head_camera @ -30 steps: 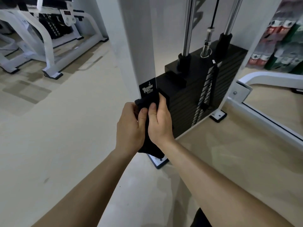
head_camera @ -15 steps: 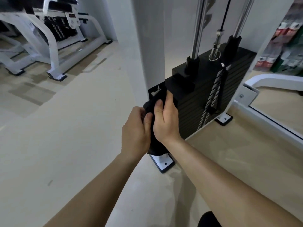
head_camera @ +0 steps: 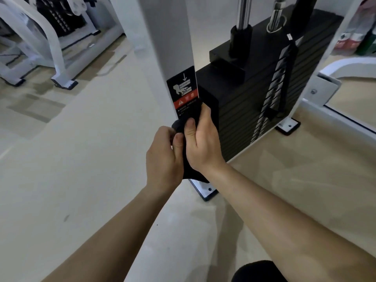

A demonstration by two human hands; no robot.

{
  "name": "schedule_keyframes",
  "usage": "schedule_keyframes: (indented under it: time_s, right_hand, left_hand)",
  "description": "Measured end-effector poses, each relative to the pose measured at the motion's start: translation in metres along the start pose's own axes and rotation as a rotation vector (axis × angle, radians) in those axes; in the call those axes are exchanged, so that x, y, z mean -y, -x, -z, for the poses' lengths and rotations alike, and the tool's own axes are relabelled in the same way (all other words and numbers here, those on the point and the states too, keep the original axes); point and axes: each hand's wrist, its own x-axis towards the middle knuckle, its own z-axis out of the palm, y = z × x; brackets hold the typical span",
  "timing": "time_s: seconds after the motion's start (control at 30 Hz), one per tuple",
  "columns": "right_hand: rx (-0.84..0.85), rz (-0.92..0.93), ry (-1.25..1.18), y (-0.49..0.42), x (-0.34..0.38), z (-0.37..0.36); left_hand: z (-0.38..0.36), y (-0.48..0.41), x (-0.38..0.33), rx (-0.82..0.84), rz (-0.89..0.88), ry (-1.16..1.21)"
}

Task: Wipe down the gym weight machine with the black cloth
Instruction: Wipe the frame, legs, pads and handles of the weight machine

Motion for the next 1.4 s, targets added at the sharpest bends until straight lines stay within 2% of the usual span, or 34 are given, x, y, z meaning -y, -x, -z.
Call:
schedule_keyframes:
  time_s: [0.4,0.5,0.63,0.77,1.0,1.13,1.27,1.4]
  right_hand:
    - [0.156,-0.046,0.247,0.039,-0.061,0.004]
    - [0.169,-0.035,0.218,0.032,-0.059,0.006]
    - [0.099,-0.006,0.128,0.022,-0.052,0.0]
    - [0.071,-0.013,0.14,0.035,-0.075,-0.007]
    - [0.094,-0.159,0.195,0.074,-0.129,-0.017]
    - [0.128,-0.247,0.234,0.096,-0.153,-0.019]
    - [0.112,-0.3,0.175,0.092,-0.142,-0.016]
    - [0.025,-0.2,0.062,0.076,-0.12,-0.022]
  left_hand:
    - [-0.022,0.023,0.033,0.11,0.038,-0.202]
    - [-0.02,0.017,0.03,0.047,-0.005,-0.134]
    - [-0.022,0.011,0.031,-0.031,-0.041,-0.072]
    - [-0.033,0.017,0.051,0.039,-0.034,-0.128]
    - [-0.043,0.021,0.076,0.246,-0.07,-0.364]
    - [-0.059,0.029,0.093,0.364,-0.034,-0.42]
    - [-0.064,0.034,0.093,0.345,-0.026,-0.359]
    - [-0.058,0.028,0.092,0.31,-0.085,-0.319]
